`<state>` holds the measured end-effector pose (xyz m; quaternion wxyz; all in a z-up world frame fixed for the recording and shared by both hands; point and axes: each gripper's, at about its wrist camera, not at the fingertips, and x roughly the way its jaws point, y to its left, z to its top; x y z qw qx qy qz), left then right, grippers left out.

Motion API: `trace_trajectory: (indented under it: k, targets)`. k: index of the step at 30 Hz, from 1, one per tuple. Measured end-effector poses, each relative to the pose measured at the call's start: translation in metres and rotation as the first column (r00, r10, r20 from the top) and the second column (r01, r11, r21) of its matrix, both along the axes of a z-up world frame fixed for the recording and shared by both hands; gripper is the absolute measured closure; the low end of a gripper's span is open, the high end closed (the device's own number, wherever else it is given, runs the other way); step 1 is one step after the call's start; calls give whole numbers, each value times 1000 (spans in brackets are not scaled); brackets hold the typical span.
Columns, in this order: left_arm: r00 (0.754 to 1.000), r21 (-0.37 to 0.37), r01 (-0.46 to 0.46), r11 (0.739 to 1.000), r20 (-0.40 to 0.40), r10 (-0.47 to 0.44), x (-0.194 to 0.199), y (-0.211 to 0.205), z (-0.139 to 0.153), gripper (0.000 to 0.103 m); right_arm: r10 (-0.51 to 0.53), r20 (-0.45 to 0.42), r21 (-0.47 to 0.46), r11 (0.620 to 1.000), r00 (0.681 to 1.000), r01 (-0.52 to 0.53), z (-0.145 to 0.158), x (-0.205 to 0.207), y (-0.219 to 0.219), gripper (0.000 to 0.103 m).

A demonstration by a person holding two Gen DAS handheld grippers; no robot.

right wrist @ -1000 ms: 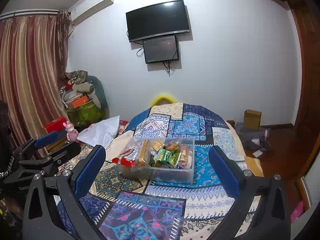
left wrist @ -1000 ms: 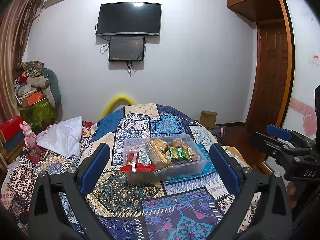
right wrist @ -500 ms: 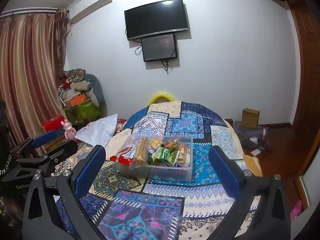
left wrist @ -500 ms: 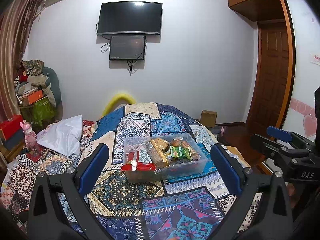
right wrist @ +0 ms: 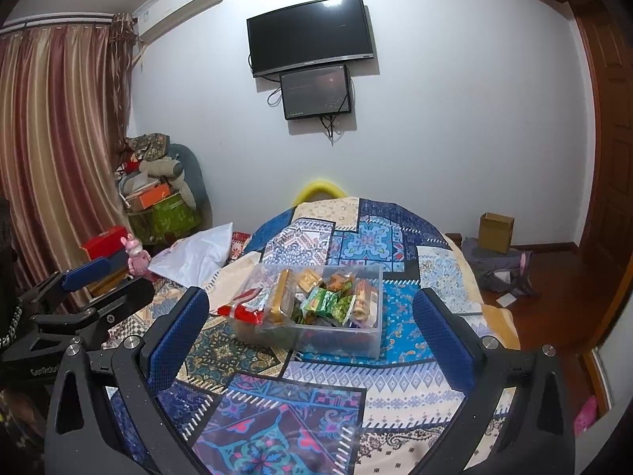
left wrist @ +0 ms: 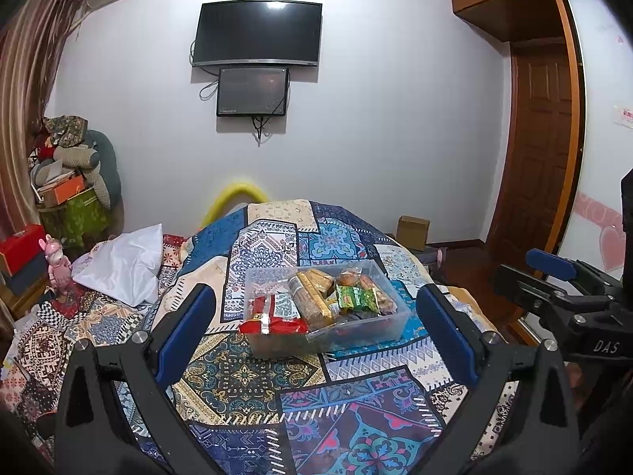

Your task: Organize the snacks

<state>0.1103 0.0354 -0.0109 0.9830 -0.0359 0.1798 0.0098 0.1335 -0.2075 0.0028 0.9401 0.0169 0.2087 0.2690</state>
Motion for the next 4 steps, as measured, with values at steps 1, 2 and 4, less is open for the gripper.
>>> trace_trajectory:
  k: [1, 2, 4]
  targets:
    - [1000, -1, -3, 1000, 0, 3, 0, 0, 0, 1, 0, -1, 1, 1000, 1000, 0, 0, 0, 0, 0]
    - [1000, -2, -5, 1000, 0, 5, 0, 0, 0, 1, 1, -2, 0, 1000, 1000, -1, 0, 0, 0, 0]
    - [1000, -3, -1, 1000, -5, 1, 1, 1, 0, 0, 2, -2, -3, 1000, 1000, -2, -1, 1, 1, 0]
